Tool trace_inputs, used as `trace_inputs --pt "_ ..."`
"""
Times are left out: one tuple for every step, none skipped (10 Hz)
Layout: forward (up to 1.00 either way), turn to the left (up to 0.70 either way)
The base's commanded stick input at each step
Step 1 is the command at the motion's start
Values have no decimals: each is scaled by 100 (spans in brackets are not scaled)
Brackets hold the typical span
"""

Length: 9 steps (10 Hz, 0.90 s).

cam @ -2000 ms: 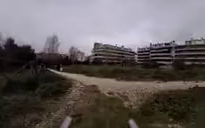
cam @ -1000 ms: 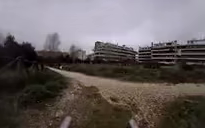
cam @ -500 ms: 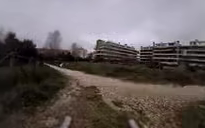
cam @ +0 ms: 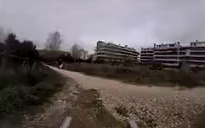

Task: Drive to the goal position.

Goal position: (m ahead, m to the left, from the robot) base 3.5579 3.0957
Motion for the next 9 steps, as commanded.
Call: trace_inputs --pt "50 0" --pt "50 0" --pt "50 0" --pt "50 0" --pt "50 0" --pt "50 0" --pt "50 0" --pt "50 0" --pt "50 0"
